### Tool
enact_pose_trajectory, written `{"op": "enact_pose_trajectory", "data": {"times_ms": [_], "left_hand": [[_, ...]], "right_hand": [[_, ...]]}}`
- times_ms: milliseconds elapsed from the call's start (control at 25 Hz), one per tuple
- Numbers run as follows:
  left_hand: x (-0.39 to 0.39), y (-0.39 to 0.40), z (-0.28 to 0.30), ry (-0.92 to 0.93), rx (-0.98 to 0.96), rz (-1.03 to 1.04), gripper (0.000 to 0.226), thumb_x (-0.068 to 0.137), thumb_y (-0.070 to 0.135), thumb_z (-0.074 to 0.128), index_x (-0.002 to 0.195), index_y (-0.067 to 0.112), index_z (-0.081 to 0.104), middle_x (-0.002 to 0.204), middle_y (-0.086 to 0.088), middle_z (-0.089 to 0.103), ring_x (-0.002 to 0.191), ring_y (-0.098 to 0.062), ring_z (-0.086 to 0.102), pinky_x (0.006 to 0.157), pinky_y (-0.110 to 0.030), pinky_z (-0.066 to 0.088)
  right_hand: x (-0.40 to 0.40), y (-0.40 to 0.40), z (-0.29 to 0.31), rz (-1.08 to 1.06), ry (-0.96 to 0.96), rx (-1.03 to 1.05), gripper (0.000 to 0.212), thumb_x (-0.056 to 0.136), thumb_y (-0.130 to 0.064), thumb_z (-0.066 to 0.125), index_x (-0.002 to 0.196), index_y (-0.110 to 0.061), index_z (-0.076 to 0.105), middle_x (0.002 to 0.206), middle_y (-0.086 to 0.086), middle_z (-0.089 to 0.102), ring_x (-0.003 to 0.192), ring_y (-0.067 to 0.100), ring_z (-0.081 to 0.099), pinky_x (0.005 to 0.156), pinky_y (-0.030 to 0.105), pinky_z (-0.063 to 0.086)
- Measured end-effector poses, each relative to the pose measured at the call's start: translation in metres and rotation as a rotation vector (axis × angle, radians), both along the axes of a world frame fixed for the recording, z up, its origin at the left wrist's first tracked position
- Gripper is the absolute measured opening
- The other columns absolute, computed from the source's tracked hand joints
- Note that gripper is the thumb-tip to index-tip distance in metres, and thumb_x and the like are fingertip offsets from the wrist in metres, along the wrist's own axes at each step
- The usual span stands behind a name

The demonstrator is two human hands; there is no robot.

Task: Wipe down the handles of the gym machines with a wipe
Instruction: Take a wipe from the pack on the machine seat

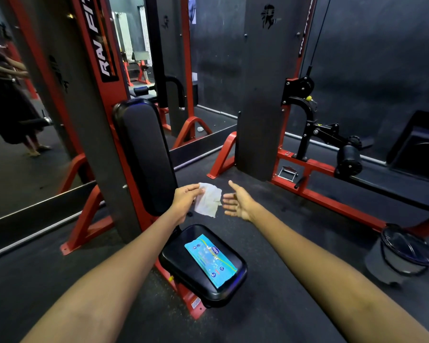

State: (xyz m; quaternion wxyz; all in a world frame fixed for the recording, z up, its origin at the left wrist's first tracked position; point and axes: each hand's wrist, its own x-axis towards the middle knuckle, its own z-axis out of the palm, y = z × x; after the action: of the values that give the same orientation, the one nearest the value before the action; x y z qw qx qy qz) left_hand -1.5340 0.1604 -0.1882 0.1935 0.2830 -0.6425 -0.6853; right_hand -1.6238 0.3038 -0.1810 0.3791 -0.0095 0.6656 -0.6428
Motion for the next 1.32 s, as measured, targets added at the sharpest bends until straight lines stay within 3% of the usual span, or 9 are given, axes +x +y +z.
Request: {"op": "enact_pose_trajectory", "data": {"times_ms": [120, 240, 480, 600, 720, 880, 1120, 1200, 1320], "left_hand": [[0.001, 0.002, -0.003, -0.016, 0.021, -0.032, 0.028, 0.084, -0.001, 0.065, 0.112, -0.003, 0.065, 0.102, -0.013, 0.065, 0.090, -0.021, 0.059, 0.074, -0.028, 0.048], [0.002, 0.002, -0.006, 0.008, 0.013, -0.027, 0.027, 0.084, -0.004, 0.063, 0.111, -0.007, 0.064, 0.089, -0.008, 0.070, 0.077, -0.016, 0.061, 0.069, -0.023, 0.050], [-0.001, 0.008, -0.007, 0.025, -0.008, -0.012, 0.025, 0.088, -0.003, 0.060, 0.112, -0.004, 0.063, 0.093, -0.009, 0.067, 0.077, -0.015, 0.060, 0.061, -0.022, 0.049], [-0.002, 0.011, -0.004, 0.039, 0.014, -0.049, 0.028, 0.087, -0.012, 0.052, 0.112, -0.003, 0.061, 0.086, -0.007, 0.064, 0.073, -0.016, 0.060, 0.065, -0.028, 0.049], [0.002, 0.008, -0.003, 0.014, 0.011, -0.095, 0.035, 0.084, -0.017, 0.047, 0.111, 0.000, 0.061, 0.085, -0.008, 0.064, 0.066, -0.014, 0.062, 0.059, -0.026, 0.051], [0.011, 0.007, -0.002, -0.003, 0.083, -0.124, 0.029, 0.082, -0.013, 0.055, 0.098, 0.011, 0.057, 0.095, -0.011, 0.062, 0.070, -0.018, 0.060, 0.059, -0.029, 0.050], [0.013, 0.013, -0.001, -0.001, 0.185, -0.113, 0.043, 0.081, -0.016, 0.059, 0.115, 0.006, 0.045, 0.098, -0.015, 0.062, 0.066, -0.018, 0.064, 0.049, -0.021, 0.054], [0.013, 0.009, -0.002, 0.014, 0.206, -0.142, 0.032, 0.082, -0.017, 0.057, 0.106, 0.004, 0.054, 0.087, -0.013, 0.066, 0.059, -0.015, 0.067, 0.053, -0.022, 0.055], [0.013, 0.003, -0.002, 0.025, 0.207, -0.169, 0.024, 0.085, -0.019, 0.047, 0.087, 0.001, 0.060, 0.065, -0.005, 0.070, 0.055, -0.009, 0.066, 0.055, -0.017, 0.054]], "right_hand": [[0.007, -0.001, -0.007, 0.135, -0.038, 0.042, 0.044, 0.085, -0.056, 0.053, 0.088, -0.012, 0.059, 0.086, 0.003, 0.057, 0.090, 0.018, 0.054, 0.075, 0.035, 0.043], [0.005, -0.009, -0.012, -0.066, 0.053, -0.073, 0.012, 0.084, -0.027, 0.066, 0.079, -0.017, 0.060, 0.076, -0.001, 0.057, 0.070, 0.011, 0.053, 0.071, 0.030, 0.041], [-0.004, -0.020, -0.023, -0.438, 0.006, -0.250, 0.013, 0.081, -0.017, 0.071, 0.078, -0.008, 0.062, 0.080, 0.008, 0.065, 0.073, 0.019, 0.062, 0.076, 0.035, 0.052], [0.005, -0.018, -0.017, -0.255, -0.058, -0.374, 0.021, 0.084, -0.024, 0.068, 0.091, -0.004, 0.063, 0.084, 0.012, 0.066, 0.074, 0.023, 0.064, 0.063, 0.033, 0.054], [0.010, -0.010, -0.014, -0.015, -0.080, -0.394, 0.026, 0.084, -0.003, 0.063, 0.107, 0.006, 0.060, 0.083, 0.016, 0.069, 0.068, 0.022, 0.067, 0.058, 0.030, 0.056], [0.006, -0.008, -0.016, -0.032, 0.042, -0.285, 0.015, 0.080, 0.007, 0.062, 0.095, 0.003, 0.064, 0.088, 0.017, 0.067, 0.063, 0.018, 0.067, 0.057, 0.028, 0.057], [0.008, -0.005, -0.014, 0.066, 0.059, -0.265, 0.013, 0.081, 0.006, 0.063, 0.091, -0.004, 0.064, 0.074, 0.007, 0.071, 0.062, 0.013, 0.068, 0.058, 0.022, 0.056], [0.004, -0.006, -0.015, 0.080, 0.061, -0.284, 0.017, 0.080, 0.012, 0.060, 0.092, 0.000, 0.064, 0.076, 0.008, 0.072, 0.066, 0.014, 0.068, 0.067, 0.022, 0.056], [0.004, -0.006, -0.012, 0.076, 0.121, -0.269, 0.023, 0.083, 0.014, 0.051, 0.096, 0.002, 0.066, 0.081, 0.011, 0.070, 0.065, 0.012, 0.065, 0.059, 0.017, 0.053]]}}
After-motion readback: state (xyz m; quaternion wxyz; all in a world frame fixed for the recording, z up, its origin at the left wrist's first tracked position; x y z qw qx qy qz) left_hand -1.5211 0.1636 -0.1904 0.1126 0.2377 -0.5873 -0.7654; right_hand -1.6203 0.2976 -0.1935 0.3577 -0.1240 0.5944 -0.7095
